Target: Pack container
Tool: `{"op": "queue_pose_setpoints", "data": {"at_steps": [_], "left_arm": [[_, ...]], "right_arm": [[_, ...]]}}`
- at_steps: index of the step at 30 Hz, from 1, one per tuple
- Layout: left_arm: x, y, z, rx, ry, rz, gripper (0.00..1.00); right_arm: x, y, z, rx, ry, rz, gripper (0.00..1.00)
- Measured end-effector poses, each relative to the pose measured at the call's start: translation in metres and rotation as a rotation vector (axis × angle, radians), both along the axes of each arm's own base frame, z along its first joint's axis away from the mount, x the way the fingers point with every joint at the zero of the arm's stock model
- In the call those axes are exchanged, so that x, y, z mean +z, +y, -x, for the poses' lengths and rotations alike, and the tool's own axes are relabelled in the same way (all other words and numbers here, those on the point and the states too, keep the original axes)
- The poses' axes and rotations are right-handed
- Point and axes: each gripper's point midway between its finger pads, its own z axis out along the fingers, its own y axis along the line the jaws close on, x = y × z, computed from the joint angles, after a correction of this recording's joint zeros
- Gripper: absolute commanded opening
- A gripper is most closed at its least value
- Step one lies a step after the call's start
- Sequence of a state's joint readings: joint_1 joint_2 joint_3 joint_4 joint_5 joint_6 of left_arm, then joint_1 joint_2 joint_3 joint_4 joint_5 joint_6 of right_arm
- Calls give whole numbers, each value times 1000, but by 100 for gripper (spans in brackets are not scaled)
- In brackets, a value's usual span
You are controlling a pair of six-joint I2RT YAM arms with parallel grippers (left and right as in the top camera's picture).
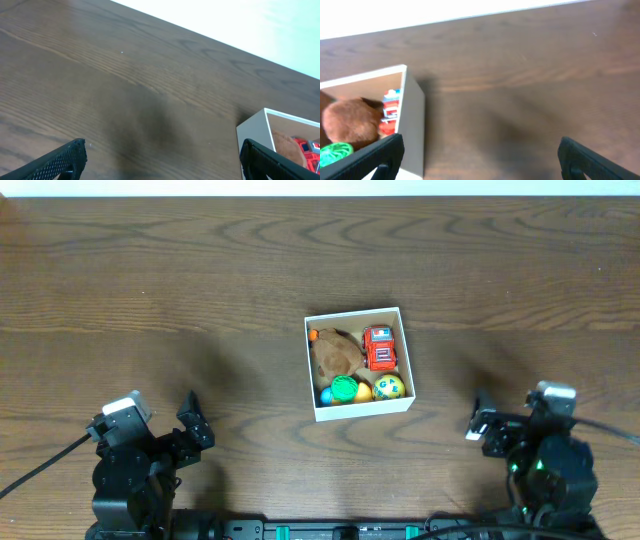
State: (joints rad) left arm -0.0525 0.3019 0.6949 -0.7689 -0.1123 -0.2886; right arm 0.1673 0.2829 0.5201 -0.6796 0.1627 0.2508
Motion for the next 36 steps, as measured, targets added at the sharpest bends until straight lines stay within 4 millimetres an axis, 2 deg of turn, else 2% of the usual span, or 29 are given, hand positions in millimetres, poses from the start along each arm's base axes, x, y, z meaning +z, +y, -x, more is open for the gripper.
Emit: {"op": "queue_pose_setpoints", "data": {"at_steps": [4, 11, 15, 21, 36], "left_arm": [[-1, 0, 0, 0, 2, 0, 98], [-1, 0, 0, 0, 2, 0, 98], [-1, 0, 0, 0, 2, 0, 98], [-1, 0, 0, 0, 2, 0, 98], [-1, 0, 0, 0, 2, 0, 98]], "right_arm": [[-15, 11, -4, 66, -142, -27, 99], [1, 19, -24, 133, -411, 3, 99], [-1, 20, -30, 148, -477, 57, 99], [-42, 19, -33, 170, -369, 132, 99], [-41, 20, -33, 186, -375, 185, 99]]}}
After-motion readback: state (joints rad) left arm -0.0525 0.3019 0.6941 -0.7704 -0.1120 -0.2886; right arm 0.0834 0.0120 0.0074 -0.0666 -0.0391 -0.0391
